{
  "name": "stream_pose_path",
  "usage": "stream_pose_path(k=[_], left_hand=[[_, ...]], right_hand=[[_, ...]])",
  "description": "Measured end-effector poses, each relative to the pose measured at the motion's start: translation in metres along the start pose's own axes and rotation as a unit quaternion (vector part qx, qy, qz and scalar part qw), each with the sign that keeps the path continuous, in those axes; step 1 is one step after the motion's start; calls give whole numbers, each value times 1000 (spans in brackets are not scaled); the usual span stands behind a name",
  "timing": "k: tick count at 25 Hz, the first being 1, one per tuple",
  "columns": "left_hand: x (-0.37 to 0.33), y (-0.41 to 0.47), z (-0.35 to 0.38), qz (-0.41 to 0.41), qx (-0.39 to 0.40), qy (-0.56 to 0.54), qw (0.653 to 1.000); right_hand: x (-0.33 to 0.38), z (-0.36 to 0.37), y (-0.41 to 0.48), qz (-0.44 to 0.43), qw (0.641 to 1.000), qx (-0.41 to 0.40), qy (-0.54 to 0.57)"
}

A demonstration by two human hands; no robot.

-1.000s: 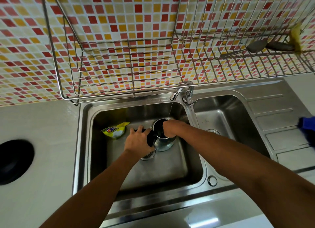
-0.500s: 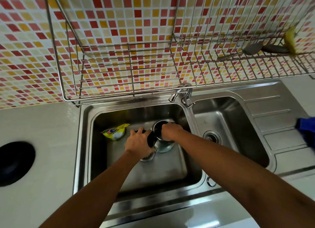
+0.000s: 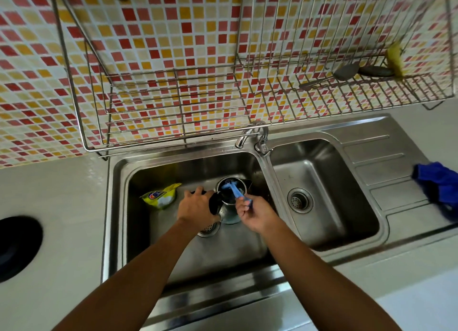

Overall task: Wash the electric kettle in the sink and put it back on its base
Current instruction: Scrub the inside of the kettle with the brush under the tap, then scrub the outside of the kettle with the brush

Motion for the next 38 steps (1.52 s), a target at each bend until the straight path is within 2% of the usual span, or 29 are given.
stream_pose_path(k=[4,7,9,12,13,15,18,19,22,25,27,29,31,35,36,38], left_hand=[[-6,-8,-10,54,-16,96,994],[-8,-12,-9,63,-16,102,993],[-7,-16,-8,43,-3,78,996],[-5,-24,-8,5,4,31,1000],[-5,-27,-9,-7,8,8,1000],[-2,-31,-12,-36,13,-55,998],[10,-34,-18,-82,1,-123,989],[14,-35,-21,-90,3,-134,987],[30,-31,-24,-130,16,-181,975],[43,-28,-24,-164,17,-214,963],[46,-30,-21,-170,14,-223,960],[44,-31,-21,-173,17,-234,957],[41,-29,-21,-179,25,-245,952],[47,-26,-21,-219,30,-267,938],[48,-28,-21,-224,33,-273,935],[48,-31,-20,-229,34,-278,932]], right_hand=[[-20,-30,-36,-71,988,-28,-133],[-24,-46,-53,-172,962,-51,-208],[-22,-56,-55,-297,902,-102,-296],[-16,-67,-45,-487,746,-178,-419],[-15,-71,-35,-517,706,-188,-446],[-12,-82,-8,-519,667,-209,-492],[-11,-101,26,-418,668,-256,-560],[-15,-105,31,-411,675,-250,-559],[-32,-103,23,-490,699,-170,-493],[-40,-98,18,-540,685,-94,-479],[-35,-100,27,-543,668,-127,-493],[-26,-98,39,-499,671,-187,-516],[-25,-87,41,-480,669,-213,-527],[-47,-53,20,-542,666,-106,-501],[-47,-54,21,-541,671,-99,-498],[-32,-60,34,-521,674,-149,-502]])
Point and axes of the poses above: each hand's wrist, its own y-axis towards the middle knuckle, its own z-axis out of the palm, x = y × z, the point moved 2 cm from there along y, towards the middle knuckle, and after that the axes turned 14 degrees about -x, right-handed, at the moved point
